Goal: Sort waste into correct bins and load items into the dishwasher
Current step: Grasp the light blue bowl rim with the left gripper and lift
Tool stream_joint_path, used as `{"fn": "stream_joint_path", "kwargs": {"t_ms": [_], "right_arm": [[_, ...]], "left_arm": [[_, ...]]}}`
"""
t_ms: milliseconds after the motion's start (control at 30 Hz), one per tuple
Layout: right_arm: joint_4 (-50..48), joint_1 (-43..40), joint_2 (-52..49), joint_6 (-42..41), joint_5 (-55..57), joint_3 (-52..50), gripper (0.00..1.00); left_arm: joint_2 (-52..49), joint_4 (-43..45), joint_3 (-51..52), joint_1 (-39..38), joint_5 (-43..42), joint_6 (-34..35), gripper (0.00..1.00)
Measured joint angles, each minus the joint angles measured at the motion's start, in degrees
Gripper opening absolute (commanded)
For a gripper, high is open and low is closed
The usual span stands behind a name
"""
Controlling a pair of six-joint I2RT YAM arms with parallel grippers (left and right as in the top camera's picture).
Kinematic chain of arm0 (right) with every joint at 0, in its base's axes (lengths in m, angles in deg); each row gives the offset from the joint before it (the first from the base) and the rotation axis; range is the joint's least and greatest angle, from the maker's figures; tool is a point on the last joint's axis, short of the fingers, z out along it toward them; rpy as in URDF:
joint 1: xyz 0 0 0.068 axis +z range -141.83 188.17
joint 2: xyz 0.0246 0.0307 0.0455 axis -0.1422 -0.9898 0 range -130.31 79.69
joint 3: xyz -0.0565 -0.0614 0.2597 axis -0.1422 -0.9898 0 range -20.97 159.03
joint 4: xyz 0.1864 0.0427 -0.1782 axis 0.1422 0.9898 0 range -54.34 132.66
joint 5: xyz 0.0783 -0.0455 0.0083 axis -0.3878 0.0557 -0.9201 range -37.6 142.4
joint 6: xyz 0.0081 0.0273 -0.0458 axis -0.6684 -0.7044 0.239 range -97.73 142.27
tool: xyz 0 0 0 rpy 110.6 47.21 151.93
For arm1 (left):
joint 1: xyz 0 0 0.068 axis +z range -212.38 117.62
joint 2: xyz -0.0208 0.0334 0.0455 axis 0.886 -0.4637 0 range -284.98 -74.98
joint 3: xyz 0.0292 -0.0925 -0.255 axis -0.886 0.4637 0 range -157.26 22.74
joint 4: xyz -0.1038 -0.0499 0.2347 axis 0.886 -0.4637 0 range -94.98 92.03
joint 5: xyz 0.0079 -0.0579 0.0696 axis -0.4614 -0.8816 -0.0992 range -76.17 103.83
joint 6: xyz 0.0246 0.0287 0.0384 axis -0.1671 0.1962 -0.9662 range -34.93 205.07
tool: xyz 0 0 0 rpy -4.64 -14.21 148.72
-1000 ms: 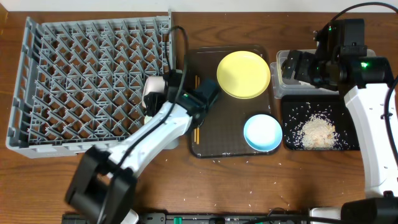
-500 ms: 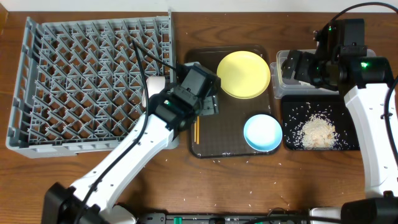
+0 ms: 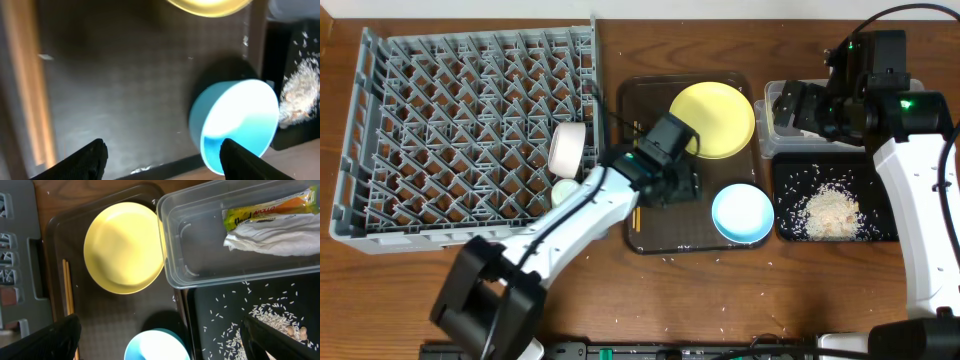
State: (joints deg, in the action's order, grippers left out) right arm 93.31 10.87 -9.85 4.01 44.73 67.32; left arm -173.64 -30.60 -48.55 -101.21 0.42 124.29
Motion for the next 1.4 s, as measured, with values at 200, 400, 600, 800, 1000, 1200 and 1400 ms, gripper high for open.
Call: {"fn": "stream_joint_path", "kwargs": {"t_ms": [200,400,600,800,1000,1200,1400], "right_arm": [[0.0,0.0,0.0,0.0,0.0,0.0,0.99],[0.0,0.0,0.0,0.0,0.0,0.0,0.99],[0.0,0.0,0.0,0.0,0.0,0.0,0.99],[0.0,0.0,0.0,0.0,0.0,0.0,0.99],[0.0,0.0,0.0,0.0,0.0,0.0,0.99],[0.0,0.0,0.0,0.0,0.0,0.0,0.99],[0.0,0.0,0.0,0.0,0.0,0.0,0.99]], "left_arm": [[-3.4,5.4,0.0,-2.9,0.2,0.0,0.73],[-9.6,8.6,0.0,-3.0,-1.2,0.0,0.67],[-10.4,10.6,0.0,-3.8,-1.5,0.0,0.66],[-10.4,11.0,0.0,-4.5,-1.5,-0.4,0.66],[-10.4,14.3,0.0,-6.6,-1.2,-4.2,0.65],[-10.7,15.3,0.0,-8.2,-1.3,-6.1,0.55],[-12.4,17.0,0.0,-8.1,-1.3,-6.3,0.51]]}}
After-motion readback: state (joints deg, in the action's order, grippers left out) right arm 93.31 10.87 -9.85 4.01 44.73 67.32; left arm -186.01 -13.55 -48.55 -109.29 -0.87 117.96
